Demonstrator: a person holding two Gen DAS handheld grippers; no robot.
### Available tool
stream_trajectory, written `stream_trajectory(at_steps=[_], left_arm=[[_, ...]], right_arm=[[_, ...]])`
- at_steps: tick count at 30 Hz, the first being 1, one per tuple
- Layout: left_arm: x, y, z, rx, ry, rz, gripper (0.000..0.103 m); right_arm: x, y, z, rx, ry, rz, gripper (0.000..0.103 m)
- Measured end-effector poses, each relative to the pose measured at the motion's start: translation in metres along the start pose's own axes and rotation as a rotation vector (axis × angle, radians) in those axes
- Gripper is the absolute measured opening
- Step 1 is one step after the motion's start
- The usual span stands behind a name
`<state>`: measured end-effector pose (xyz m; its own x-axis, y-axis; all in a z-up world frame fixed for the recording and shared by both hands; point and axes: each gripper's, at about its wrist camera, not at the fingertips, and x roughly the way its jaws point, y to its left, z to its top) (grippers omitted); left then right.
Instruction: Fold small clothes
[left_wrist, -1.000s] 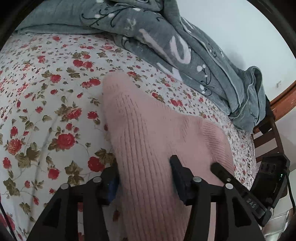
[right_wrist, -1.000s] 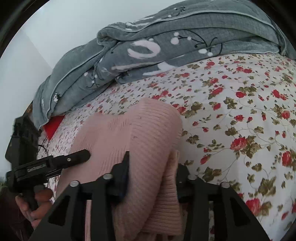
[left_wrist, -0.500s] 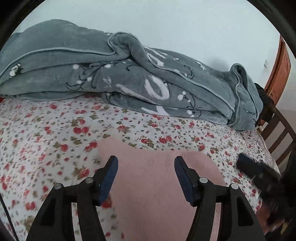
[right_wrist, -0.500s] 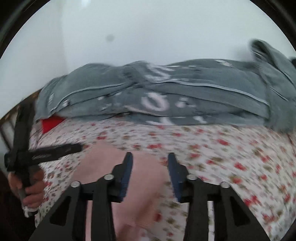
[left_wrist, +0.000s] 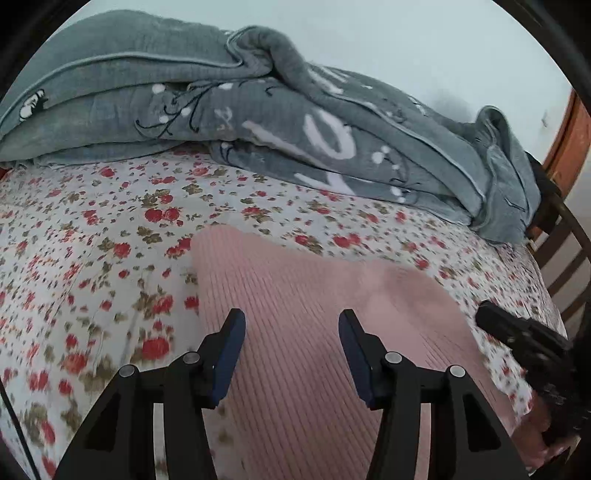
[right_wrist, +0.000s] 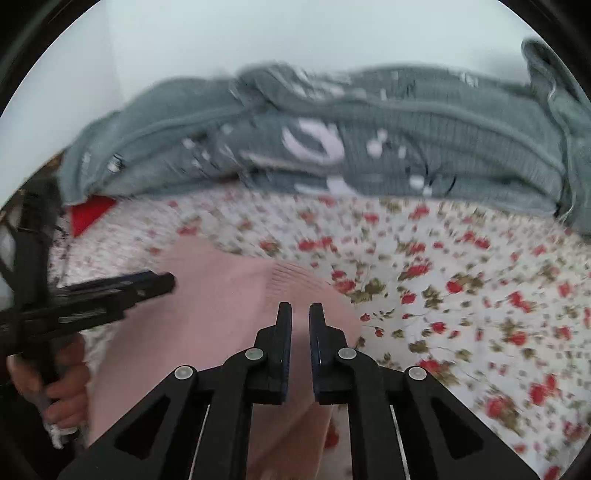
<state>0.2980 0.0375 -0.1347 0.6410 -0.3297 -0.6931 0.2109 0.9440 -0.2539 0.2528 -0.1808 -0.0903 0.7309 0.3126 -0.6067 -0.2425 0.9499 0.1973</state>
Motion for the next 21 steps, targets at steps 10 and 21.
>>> stream_trajectory(at_steps=[10,21], left_arm=[[-0.041,-0.030,-0.078,0.185,-0.057,0.060,0.063],[-0.076,-0.045,-0.097,0.149,-0.052,-0.041,0.061]], right_arm=[[-0.007,0.041,-0.081,-0.213,-0.035,-0.080,0.018],[-0.066,0.020,-0.082,-0.054,-0.111,-0.007,0.019]])
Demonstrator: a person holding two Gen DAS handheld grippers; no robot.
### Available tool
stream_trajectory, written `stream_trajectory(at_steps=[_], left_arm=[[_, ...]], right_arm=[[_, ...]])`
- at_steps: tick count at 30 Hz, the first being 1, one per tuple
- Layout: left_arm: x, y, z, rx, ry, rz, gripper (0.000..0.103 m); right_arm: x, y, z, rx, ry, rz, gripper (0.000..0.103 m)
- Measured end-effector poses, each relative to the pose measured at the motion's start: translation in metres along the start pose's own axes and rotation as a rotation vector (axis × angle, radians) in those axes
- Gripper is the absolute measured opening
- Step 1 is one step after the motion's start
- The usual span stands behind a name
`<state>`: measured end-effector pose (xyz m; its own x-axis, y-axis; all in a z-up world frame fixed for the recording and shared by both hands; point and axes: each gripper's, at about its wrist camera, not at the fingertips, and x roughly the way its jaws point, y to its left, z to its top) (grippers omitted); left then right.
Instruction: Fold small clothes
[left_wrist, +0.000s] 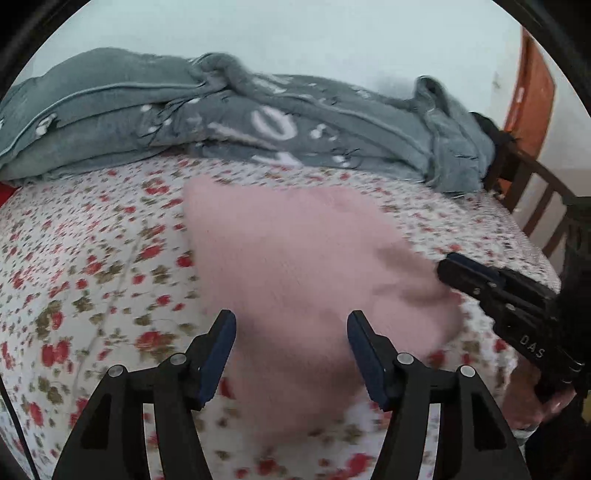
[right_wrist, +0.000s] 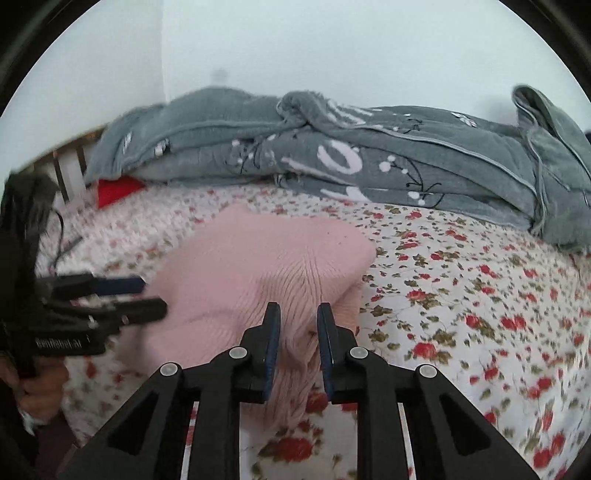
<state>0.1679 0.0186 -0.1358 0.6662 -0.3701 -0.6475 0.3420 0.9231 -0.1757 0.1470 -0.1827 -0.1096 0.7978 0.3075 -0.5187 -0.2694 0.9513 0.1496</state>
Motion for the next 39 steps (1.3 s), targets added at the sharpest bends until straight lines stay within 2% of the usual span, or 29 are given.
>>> stream_trajectory(at_steps=[2,5,7,10,14,16,19,21,24,26,28,30,31,32,33,34,36,39], left_arm=[[0.003,-0.011,-0.002,0.022,0.000,0.013,0.061],[0.011,-0.022,-0.015,0.042,0.007,0.079,0.061],[0.011,-0.020,-0.024,0.039,0.006,0.109,0.062],[0.004,-0.007,-0.032,0.008,0.019,0.116,0.064],[-0.007,0.016,-0.044,-0.026,0.044,0.184,0.065],[-0.014,0.026,-0.051,-0.056,0.043,0.152,0.065],[-0.022,0.030,-0.056,-0.068,0.046,0.175,0.063],[-0.033,0.029,-0.057,-0.068,0.019,0.178,0.061],[-0.043,0.025,-0.052,-0.081,-0.019,0.116,0.061],[-0.039,0.018,-0.046,-0.078,-0.018,0.070,0.061],[-0.027,0.008,-0.042,-0.049,0.005,0.097,0.061],[-0.011,0.003,-0.046,-0.015,0.052,0.183,0.065],[-0.008,0.005,-0.049,-0.014,0.062,0.191,0.065],[-0.008,0.010,-0.052,-0.030,0.065,0.172,0.065],[-0.011,0.015,-0.054,-0.047,0.064,0.151,0.065],[-0.015,0.018,-0.055,-0.054,0.061,0.144,0.064],[-0.028,0.025,-0.057,-0.047,0.029,0.143,0.064],[-0.041,0.031,-0.051,-0.043,-0.014,0.154,0.063]], right_arm=[[-0.008,-0.001,-0.005,0.021,-0.013,0.023,0.019],[-0.010,0.003,-0.019,-0.003,-0.011,0.054,0.019],[-0.003,0.008,-0.032,-0.033,0.015,0.012,0.019],[0.010,0.012,-0.044,-0.052,0.069,-0.028,0.019],[0.009,0.013,-0.044,-0.057,0.063,-0.068,0.019],[0.008,0.010,-0.042,-0.050,0.072,-0.066,0.019],[0.003,0.005,-0.041,-0.048,0.075,-0.074,0.019],[-0.004,0.002,-0.039,-0.040,0.067,-0.084,0.019],[-0.021,-0.005,-0.032,0.018,0.018,-0.046,0.020],[-0.026,-0.004,-0.027,0.057,-0.007,0.013,0.020],[-0.022,0.005,-0.025,0.041,-0.011,0.043,0.020],[-0.010,0.015,-0.029,-0.009,0.006,0.006,0.020],[0.001,0.017,-0.034,-0.034,0.037,-0.036,0.020],[0.012,0.015,-0.037,-0.043,0.080,-0.076,0.020],[0.019,0.009,-0.042,-0.025,0.112,-0.072,0.019],[0.017,0.003,-0.043,0.005,0.108,-0.053,0.020],[0.008,-0.007,-0.041,0.034,0.096,-0.041,0.027],[-0.012,-0.010,-0.029,0.028,0.045,-0.013,0.027]])
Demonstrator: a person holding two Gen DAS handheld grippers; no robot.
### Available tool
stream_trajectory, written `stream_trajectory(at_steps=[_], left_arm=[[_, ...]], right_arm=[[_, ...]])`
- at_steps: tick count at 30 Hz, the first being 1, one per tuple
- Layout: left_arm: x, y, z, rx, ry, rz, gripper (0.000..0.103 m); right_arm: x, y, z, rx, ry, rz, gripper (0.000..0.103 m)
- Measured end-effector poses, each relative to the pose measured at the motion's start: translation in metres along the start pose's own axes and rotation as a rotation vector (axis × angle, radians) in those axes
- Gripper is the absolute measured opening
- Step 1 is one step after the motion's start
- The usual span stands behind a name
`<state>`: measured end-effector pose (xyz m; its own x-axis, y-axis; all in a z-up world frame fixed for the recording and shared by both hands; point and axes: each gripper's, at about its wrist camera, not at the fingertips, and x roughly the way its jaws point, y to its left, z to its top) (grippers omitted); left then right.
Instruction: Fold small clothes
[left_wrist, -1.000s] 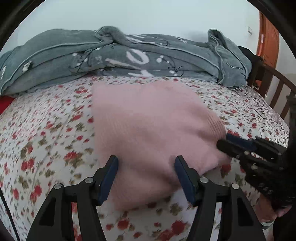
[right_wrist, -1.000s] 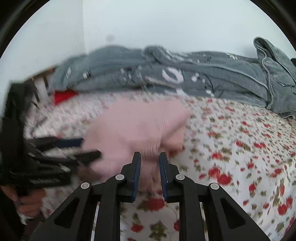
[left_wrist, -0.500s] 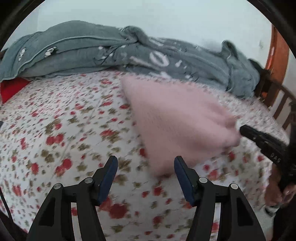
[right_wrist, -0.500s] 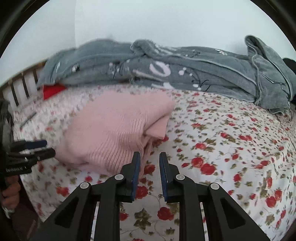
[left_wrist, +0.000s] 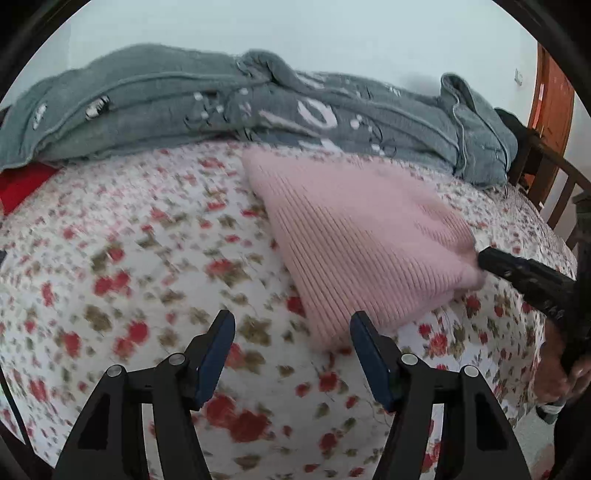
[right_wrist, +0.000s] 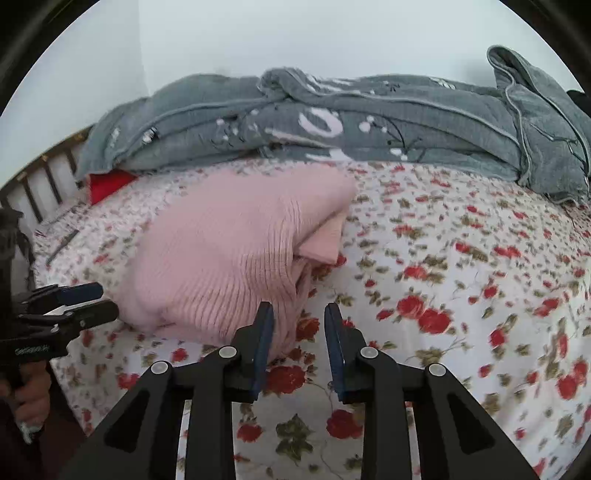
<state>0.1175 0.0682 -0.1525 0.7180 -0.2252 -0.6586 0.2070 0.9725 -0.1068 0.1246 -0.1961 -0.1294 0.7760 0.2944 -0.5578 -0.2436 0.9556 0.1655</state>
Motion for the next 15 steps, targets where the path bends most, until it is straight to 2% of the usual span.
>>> stream_trajectory(at_steps=[3,6,10,12,15], left_arm=[[0.001,0.005,0.022,-0.030,-0.016,-0.024,0.063],[0.015,-0.002,0.048,-0.019,-0.027,0.016,0.063],[0.041,-0.014,0.068,-0.016,0.001,0.009,0.063],[0.054,-0.019,0.069,-0.004,0.026,0.013,0.063],[0.064,-0.024,0.065,0.003,0.036,-0.003,0.063]], right_arm=[[-0.013,0.004,0.020,0.000,-0.087,0.007,0.027],[-0.003,0.013,0.045,0.003,-0.117,0.005,0.027],[0.035,0.023,0.051,-0.031,-0.050,-0.027,0.027],[0.057,0.020,0.045,-0.020,0.013,-0.049,0.019],[0.066,0.012,0.035,0.018,0.012,-0.036,0.019]])
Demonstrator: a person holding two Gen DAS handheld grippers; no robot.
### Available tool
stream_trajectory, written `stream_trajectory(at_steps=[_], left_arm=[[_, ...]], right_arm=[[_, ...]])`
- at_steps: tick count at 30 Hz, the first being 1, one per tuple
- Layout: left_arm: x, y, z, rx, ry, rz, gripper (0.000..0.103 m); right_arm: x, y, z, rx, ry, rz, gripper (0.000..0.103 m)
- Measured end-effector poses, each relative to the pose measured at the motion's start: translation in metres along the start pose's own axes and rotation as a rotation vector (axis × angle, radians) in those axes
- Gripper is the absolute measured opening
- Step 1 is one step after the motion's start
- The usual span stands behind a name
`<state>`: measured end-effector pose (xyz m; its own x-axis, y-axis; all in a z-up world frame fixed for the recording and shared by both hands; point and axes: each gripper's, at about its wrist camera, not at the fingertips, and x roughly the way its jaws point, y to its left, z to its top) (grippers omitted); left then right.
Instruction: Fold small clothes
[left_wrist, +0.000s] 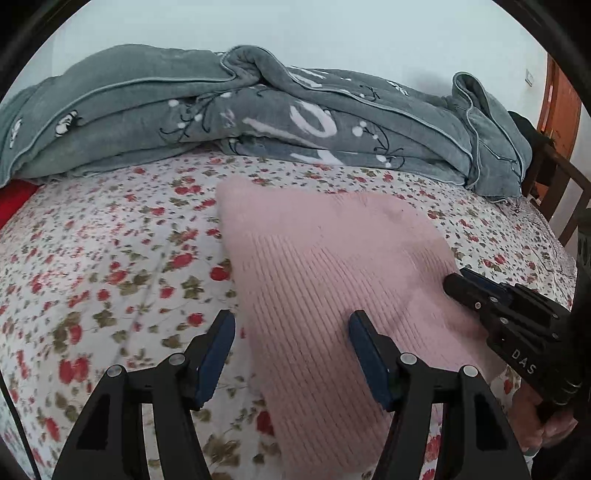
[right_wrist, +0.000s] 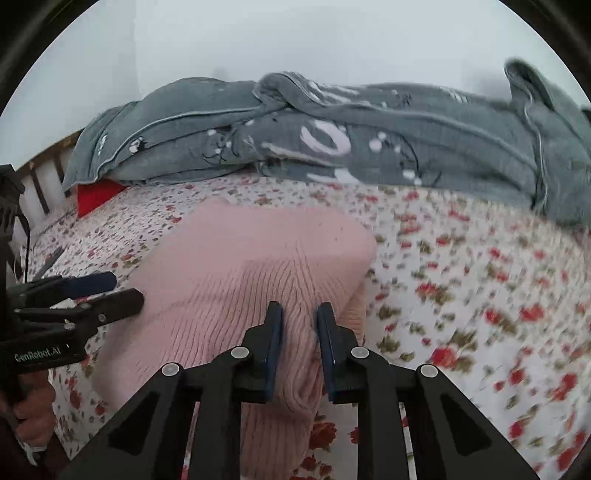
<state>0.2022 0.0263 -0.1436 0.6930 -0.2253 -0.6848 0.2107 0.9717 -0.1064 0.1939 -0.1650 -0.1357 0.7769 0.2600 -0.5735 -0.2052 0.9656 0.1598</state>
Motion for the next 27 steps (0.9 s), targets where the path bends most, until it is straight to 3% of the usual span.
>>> stream_trajectory(at_steps=[15,23,27], left_arm=[[-0.013,0.001,-0.014,-0.030,0.041,0.005,0.063],[-0.041,0.000,-0.042,-0.045,0.077,0.015,0.062],[-0.073,-0.006,-0.049,-0.038,0.051,0.012,0.062]], right_arm=[[-0.019,-0.006,-0.003,0.055,0.043,0.001,0.020],[-0.049,-0.015,-0.025,0.066,0.090,-0.056,0.020],[-0.081,-0.024,-0.030,0.114,0.044,-0.060,0.020]])
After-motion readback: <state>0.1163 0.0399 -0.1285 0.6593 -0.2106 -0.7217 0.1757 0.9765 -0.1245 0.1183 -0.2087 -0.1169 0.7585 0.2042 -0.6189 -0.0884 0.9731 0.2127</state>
